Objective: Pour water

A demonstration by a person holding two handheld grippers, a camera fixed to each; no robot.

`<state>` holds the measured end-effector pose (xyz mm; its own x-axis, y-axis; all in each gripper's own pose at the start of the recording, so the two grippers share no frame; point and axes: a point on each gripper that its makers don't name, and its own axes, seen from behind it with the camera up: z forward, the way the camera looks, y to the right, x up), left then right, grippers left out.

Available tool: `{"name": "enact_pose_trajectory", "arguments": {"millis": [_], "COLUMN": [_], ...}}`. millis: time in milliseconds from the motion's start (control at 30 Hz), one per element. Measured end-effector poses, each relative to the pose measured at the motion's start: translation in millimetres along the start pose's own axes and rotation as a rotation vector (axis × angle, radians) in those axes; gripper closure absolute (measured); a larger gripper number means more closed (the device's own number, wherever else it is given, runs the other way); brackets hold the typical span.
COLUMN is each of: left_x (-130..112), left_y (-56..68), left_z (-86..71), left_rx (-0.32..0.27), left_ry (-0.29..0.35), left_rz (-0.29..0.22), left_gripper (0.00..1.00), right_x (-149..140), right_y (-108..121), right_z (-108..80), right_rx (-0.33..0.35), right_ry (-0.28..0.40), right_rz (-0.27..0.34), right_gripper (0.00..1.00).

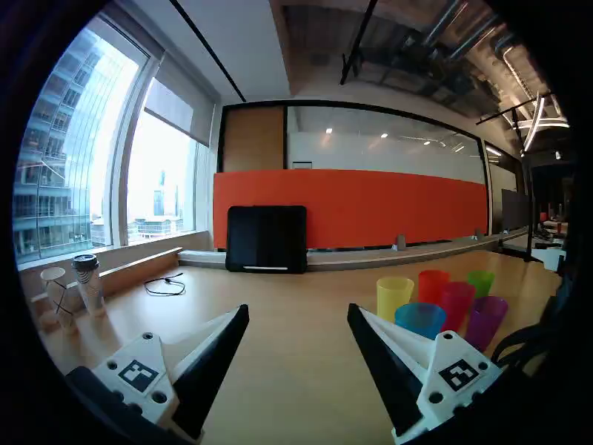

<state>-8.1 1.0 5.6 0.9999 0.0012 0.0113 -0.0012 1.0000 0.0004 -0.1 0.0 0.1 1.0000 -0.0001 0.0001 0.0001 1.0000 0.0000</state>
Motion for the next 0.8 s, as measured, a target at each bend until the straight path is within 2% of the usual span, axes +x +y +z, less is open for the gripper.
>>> {"name": "enact_pose_trajectory", "arguments": {"millis": [100,200,300,500,800], "left_x": [1.7,15.3,31.5,64.7,130.4], "left_y": [1.8,6.0,10.7,9.6,-1.4], "left_z": [3.1,5.3,8.3,18.2,32.9], "left_rx": [-0.004,-0.020,-0.042,-0.074,-0.061], "left_ry": [-0.019,-0.010,-0.002,-0.018,-0.009], "left_rz": [0.015,0.029,0.019,-0.012,0.030], "left_gripper": [0.01,0.01,0.01,0.01,0.01], "right_x": [-5.2,0.0,10.0,41.9,106.4], "right_y": [-0.9,-4.0,-6.8,-11.9,-13.2], "right_z": [5.3,6.8,8.5,12.8,19.2], "right_rx": [0.003,0.019,0.039,0.086,0.126], "right_ry": [-0.010,-0.021,-0.037,-0.059,-0.037], "right_rz": [-0.008,-0.017,-0.018,-0.010,-0.006], "right_gripper": [0.01,0.00,0.00,0.00,0.00]}}
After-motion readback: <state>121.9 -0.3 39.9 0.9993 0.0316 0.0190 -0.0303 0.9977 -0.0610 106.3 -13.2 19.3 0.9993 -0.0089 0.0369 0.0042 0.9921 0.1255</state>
